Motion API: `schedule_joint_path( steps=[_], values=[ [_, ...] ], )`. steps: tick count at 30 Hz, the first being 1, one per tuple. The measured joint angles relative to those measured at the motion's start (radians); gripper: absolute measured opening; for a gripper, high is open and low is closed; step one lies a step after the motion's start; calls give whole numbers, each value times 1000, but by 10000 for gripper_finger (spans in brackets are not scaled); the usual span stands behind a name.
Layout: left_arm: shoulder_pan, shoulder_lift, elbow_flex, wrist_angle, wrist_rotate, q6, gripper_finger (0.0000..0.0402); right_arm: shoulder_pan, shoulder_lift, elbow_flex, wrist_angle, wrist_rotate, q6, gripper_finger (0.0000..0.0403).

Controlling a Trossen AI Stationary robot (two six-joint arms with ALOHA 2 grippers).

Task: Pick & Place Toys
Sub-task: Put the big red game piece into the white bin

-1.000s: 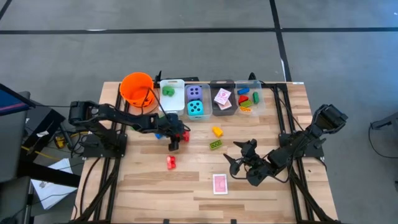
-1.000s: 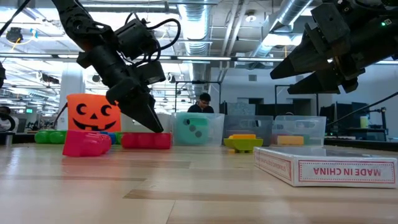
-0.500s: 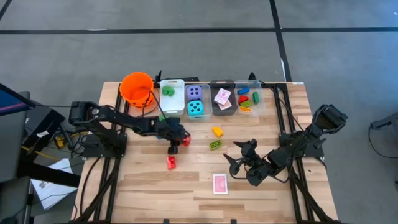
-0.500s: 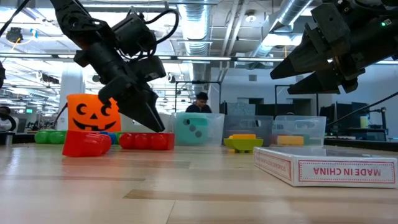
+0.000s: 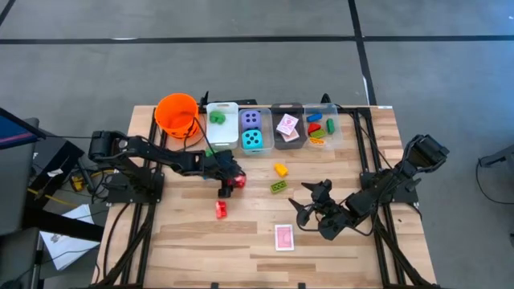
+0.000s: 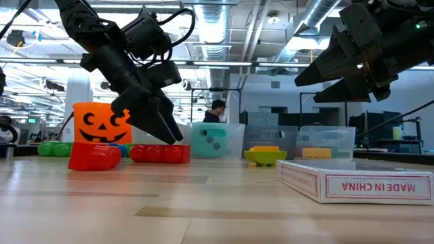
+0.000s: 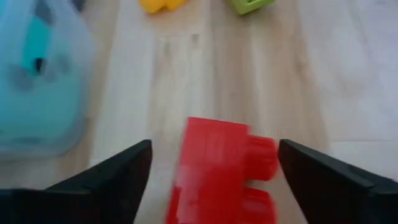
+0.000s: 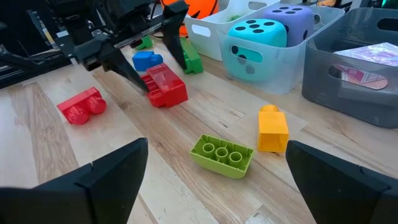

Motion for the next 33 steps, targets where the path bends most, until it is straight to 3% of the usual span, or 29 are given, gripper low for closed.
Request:
schedule_joint_path(
  steps=[3, 8, 22, 33],
  values=[
    [2, 0, 1, 0, -38, 0, 371, 0, 0, 0, 0, 0, -3, 374],
    [11, -1, 2, -37, -7, -34, 394, 0, 0, 0, 0, 1, -7, 374],
    [1, -2, 2, -52, 69, -35, 383, -10, 0, 0, 0, 1, -7, 374],
    [-87, 45, 2, -50, 107, -8, 382, -12, 0, 0, 0, 1, -6, 374]
  ],
)
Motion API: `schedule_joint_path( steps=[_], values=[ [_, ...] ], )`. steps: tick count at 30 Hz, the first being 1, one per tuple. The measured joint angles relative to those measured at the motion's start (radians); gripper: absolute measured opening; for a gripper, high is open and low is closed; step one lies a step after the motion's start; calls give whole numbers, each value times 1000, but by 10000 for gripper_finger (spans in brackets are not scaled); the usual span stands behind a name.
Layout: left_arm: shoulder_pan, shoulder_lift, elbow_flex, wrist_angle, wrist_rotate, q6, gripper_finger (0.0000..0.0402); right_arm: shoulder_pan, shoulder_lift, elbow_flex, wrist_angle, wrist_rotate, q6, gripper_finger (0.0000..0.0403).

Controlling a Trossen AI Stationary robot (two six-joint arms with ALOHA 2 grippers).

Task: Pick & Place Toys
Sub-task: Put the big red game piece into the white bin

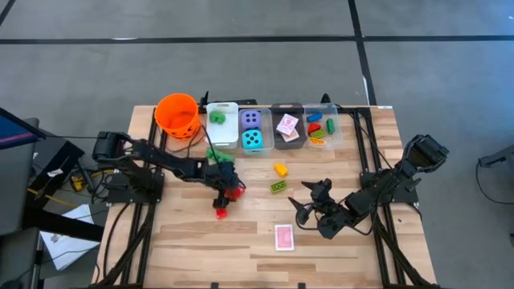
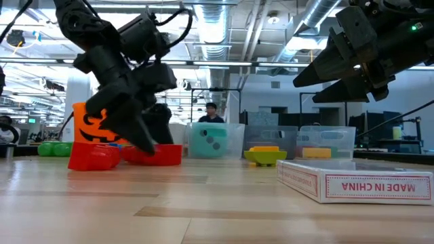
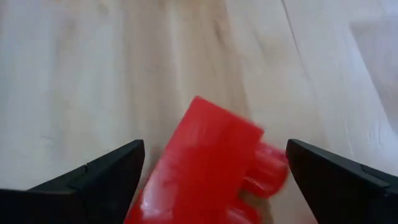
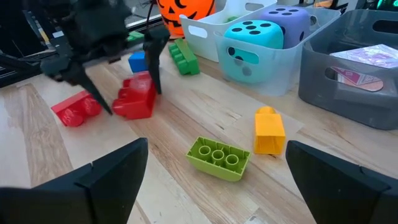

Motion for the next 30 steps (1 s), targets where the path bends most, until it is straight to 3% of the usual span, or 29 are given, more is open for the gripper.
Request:
schedule_joint_path(
  steps=[10, 14, 20, 30],
  values=[
    [-22, 105, 4, 42, -2, 15, 382, 0, 0, 0, 0, 0, 2, 374],
    [-24, 58, 0, 50, -41, 16, 356, 0, 0, 0, -1, -1, 2, 374],
    [-22, -24, -3, 21, -120, 23, 263, 0, 0, 0, 0, -1, 1, 374],
    [-22, -226, -2, 32, -213, 21, 263, 0, 0, 0, 0, -1, 1, 374]
  ],
)
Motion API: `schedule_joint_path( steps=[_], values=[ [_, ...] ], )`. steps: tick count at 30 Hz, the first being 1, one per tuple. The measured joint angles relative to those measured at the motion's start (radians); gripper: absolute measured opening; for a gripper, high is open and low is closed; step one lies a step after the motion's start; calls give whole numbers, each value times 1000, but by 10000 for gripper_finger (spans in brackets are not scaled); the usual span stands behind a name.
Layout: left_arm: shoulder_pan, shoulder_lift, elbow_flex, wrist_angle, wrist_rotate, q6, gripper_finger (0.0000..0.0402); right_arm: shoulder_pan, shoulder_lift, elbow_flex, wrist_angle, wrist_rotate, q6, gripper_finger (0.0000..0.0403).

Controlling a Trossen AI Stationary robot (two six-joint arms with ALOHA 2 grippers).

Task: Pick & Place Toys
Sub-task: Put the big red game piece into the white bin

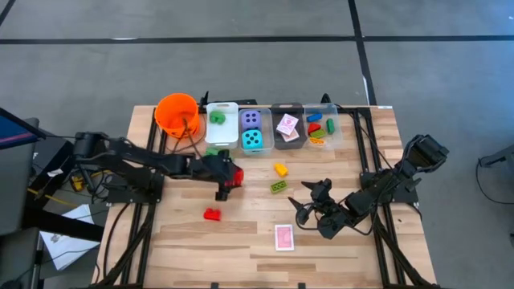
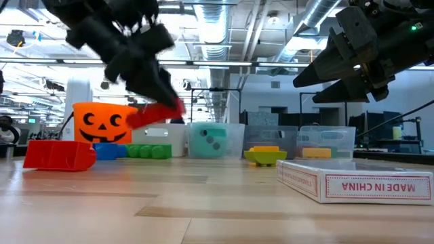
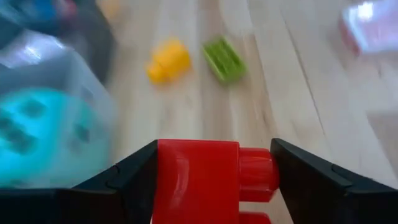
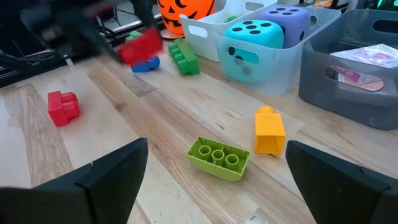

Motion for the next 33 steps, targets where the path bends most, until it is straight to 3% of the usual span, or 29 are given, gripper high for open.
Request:
schedule_joint_path(
  steps=[9, 13, 18, 23, 26, 33],
  values=[
    [15, -280, 1, 17, -319, 206, 263, 0, 0, 0, -1, -2, -2, 374],
    [96, -362, 1, 54, -369, 272, 263, 0, 0, 0, 0, -2, -1, 374],
    [276, -378, 2, 120, -365, 269, 263, -2, 0, 0, 2, -1, 0, 374],
    [437, -321, 2, 122, -211, 177, 263, -2, 0, 0, 7, 2, 1, 374],
    [494, -268, 2, 125, -146, 83, 272, -2, 0, 0, 7, 2, 1, 374],
    [539, -135, 2, 159, -132, 96, 314, -2, 0, 0, 7, 3, 0, 374]
  ],
)
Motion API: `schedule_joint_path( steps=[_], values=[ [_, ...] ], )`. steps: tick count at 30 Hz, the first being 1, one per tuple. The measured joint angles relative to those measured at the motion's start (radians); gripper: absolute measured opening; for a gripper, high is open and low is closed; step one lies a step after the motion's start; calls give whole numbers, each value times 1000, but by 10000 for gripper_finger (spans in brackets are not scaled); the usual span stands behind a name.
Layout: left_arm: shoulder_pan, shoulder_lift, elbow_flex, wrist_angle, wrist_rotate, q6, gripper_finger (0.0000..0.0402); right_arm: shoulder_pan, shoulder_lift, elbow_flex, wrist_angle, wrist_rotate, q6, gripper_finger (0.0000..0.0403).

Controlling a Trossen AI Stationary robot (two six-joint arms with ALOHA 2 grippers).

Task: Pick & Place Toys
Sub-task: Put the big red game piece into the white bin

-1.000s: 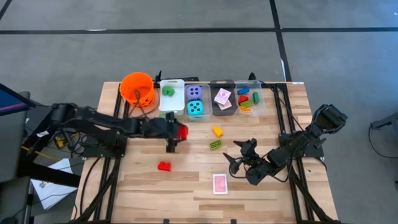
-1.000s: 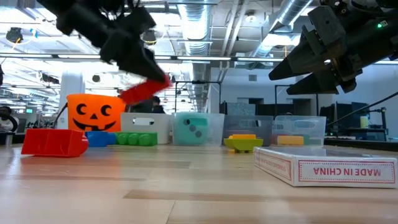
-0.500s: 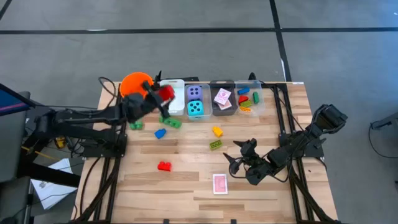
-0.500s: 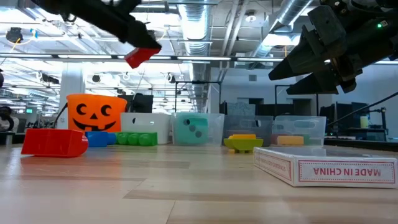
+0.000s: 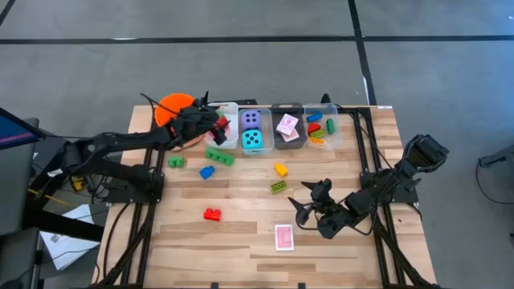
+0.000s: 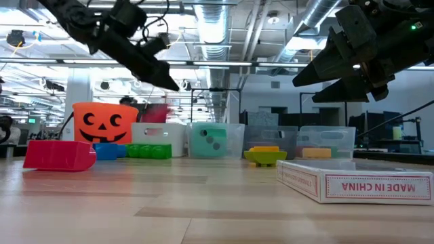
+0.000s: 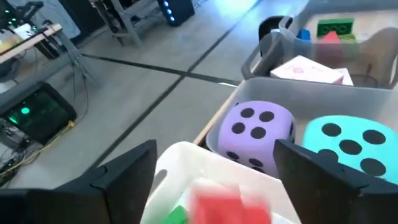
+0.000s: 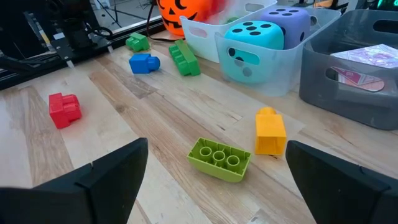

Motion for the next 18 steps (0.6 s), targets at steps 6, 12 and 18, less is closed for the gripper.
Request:
schedule_joint_path(
  steps=[6, 12, 18],
  values=[
    [-12, 56, 0, 42, 1, 2, 347, 0, 0, 0, -2, 0, -2, 374],
    [-59, 10, 0, 40, 33, 3, 356, 0, 0, 0, -3, 0, -2, 374],
    [-162, -91, 0, -35, 245, -41, 348, 0, 0, 0, -4, 0, -2, 374]
  ],
)
